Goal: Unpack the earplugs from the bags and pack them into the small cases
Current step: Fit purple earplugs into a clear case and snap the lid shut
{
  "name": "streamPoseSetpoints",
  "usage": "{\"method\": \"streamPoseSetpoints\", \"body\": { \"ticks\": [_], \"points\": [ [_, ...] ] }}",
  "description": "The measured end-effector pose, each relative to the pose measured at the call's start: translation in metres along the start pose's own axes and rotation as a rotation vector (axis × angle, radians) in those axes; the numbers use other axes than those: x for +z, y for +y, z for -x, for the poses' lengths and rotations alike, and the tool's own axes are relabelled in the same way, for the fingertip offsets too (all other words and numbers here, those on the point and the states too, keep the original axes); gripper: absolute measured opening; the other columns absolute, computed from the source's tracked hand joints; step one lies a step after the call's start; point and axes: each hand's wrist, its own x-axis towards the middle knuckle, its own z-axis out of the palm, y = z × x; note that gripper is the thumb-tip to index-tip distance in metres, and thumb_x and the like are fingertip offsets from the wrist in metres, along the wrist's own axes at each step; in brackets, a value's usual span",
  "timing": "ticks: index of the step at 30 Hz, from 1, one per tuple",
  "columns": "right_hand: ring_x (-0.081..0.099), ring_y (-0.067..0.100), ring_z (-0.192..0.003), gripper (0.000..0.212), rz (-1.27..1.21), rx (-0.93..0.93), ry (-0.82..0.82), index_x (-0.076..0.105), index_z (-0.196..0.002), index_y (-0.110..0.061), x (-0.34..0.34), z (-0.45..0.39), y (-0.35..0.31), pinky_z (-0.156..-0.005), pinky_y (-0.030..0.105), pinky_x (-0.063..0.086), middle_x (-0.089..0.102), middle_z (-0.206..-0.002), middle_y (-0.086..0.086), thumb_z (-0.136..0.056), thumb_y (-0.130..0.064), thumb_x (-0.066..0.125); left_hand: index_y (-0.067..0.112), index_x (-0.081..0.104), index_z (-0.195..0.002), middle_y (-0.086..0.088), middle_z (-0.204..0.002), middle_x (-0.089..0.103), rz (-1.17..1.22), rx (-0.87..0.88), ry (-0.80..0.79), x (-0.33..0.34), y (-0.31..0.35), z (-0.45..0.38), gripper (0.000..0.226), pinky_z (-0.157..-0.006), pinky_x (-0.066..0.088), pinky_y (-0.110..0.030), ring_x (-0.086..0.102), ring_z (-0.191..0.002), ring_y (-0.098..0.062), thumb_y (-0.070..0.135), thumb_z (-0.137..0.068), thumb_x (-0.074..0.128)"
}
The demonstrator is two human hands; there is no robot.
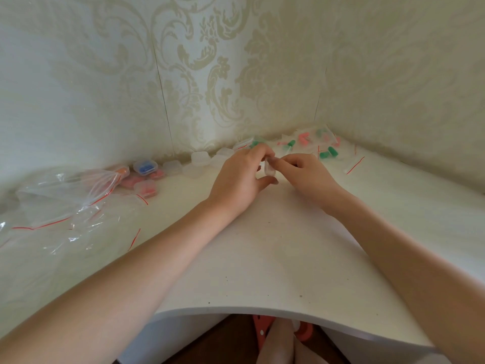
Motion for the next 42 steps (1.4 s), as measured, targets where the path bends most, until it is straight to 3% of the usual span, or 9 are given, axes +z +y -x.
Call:
{"method": "streamPoseSetpoints", "body": {
  "ticks": [2, 7, 14, 20, 25, 27, 30, 36, 42],
  "points": [
    [0.027, 0.006, -0.038, 0.043, 0.011, 0.005, -0.015, 0.049, -0.053, -0.022, 0.0, 0.001, 0.0, -0.042, 0.019, 0.018, 0.029, -0.038, -0.013, -0.092, -0.041, 0.056, 0.009, 0.062, -0.107, -0.002, -0.101, 0.068, 0.013, -0.015, -0.004, 0.0, 0.001, 0.001, 0.041, -0.083, 0.052, -0.041, 0.063, -0.095, -0.021, 0.016, -0.071, 0.081],
    [0.019, 0.008, -0.042, 0.038, -0.001, 0.022, -0.001, 0.038, -0.06, -0.014, 0.001, 0.0, 0.0, -0.047, 0.026, 0.014, 0.021, -0.048, -0.008, -0.088, -0.032, 0.056, 0.008, 0.065, -0.104, 0.002, -0.094, 0.068, 0.089, -0.075, -0.024, -0.003, 0.005, 0.0, 0.041, -0.085, 0.051, -0.031, 0.065, -0.09, -0.018, 0.015, -0.067, 0.084],
    [0.023, 0.008, -0.044, 0.037, -0.023, 0.017, -0.076, 0.058, -0.073, -0.011, -0.001, 0.0, 0.004, -0.05, 0.027, 0.018, 0.03, -0.056, -0.005, -0.09, -0.045, 0.057, 0.009, 0.065, -0.106, -0.001, -0.098, 0.067, 0.087, -0.074, -0.02, -0.002, 0.005, -0.001, 0.043, -0.085, 0.052, -0.039, 0.064, -0.091, -0.019, 0.013, -0.067, 0.083],
    [0.026, 0.013, -0.051, 0.042, -0.252, 0.038, -0.033, 0.054, -0.072, -0.012, -0.005, -0.006, 0.009, -0.052, 0.029, 0.023, 0.035, -0.058, -0.002, -0.089, -0.051, 0.056, 0.004, 0.066, -0.093, -0.002, -0.083, 0.071, 0.504, -0.348, 0.093, -0.006, 0.015, -0.007, 0.034, -0.076, 0.055, -0.02, 0.07, -0.078, -0.009, 0.01, -0.065, 0.085],
    [0.032, 0.009, -0.057, 0.016, -0.266, -0.107, 0.018, 0.067, -0.099, -0.026, -0.014, -0.006, 0.012, -0.059, 0.026, 0.033, 0.032, -0.058, -0.011, -0.089, -0.038, 0.062, -0.003, 0.068, -0.103, -0.015, -0.096, 0.07, 1.033, -0.614, -0.063, -0.009, 0.007, -0.008, 0.045, -0.082, 0.054, -0.023, 0.069, -0.09, -0.017, 0.026, -0.069, 0.076],
    [0.031, 0.009, -0.058, 0.02, -0.195, -0.202, 0.024, 0.069, -0.108, -0.03, -0.016, -0.005, 0.011, -0.063, 0.029, 0.034, 0.028, -0.056, -0.013, -0.089, -0.036, 0.063, 0.001, 0.069, -0.104, -0.013, -0.096, 0.068, 1.054, -0.59, -0.109, -0.008, 0.006, -0.007, 0.046, -0.081, 0.054, -0.022, 0.067, -0.093, -0.017, 0.03, -0.068, 0.073],
    [0.031, 0.015, -0.064, 0.021, -0.143, -0.267, -0.004, 0.068, -0.112, -0.031, -0.017, -0.003, 0.006, -0.065, 0.029, 0.033, 0.028, -0.065, -0.003, -0.093, -0.032, 0.059, 0.008, 0.071, -0.096, -0.006, -0.091, 0.067, 1.052, -0.569, -0.169, -0.007, 0.007, -0.006, 0.022, -0.081, 0.053, -0.021, 0.065, -0.093, -0.014, 0.023, -0.081, 0.068],
    [0.029, 0.004, -0.051, 0.027, -0.088, -0.278, -0.095, 0.066, -0.115, -0.022, -0.018, -0.001, 0.005, -0.052, 0.011, 0.028, 0.028, -0.058, -0.01, -0.088, -0.025, 0.067, 0.01, 0.065, -0.08, -0.001, -0.081, 0.067, 1.183, -0.708, -0.235, -0.008, 0.007, -0.01, 0.017, -0.08, 0.054, -0.02, 0.066, -0.083, -0.009, 0.021, -0.092, 0.06],
    [0.028, 0.004, -0.049, 0.026, -0.087, -0.264, -0.074, 0.059, -0.106, -0.019, -0.011, -0.001, 0.007, -0.054, 0.017, 0.028, 0.029, -0.056, -0.007, -0.083, -0.016, 0.071, 0.006, 0.065, -0.101, 0.0, -0.075, 0.062, 1.206, -0.723, -0.273, -0.012, 0.01, -0.01, 0.019, -0.078, 0.055, -0.02, 0.064, -0.076, -0.005, 0.021, -0.092, 0.058]
  ]
}}
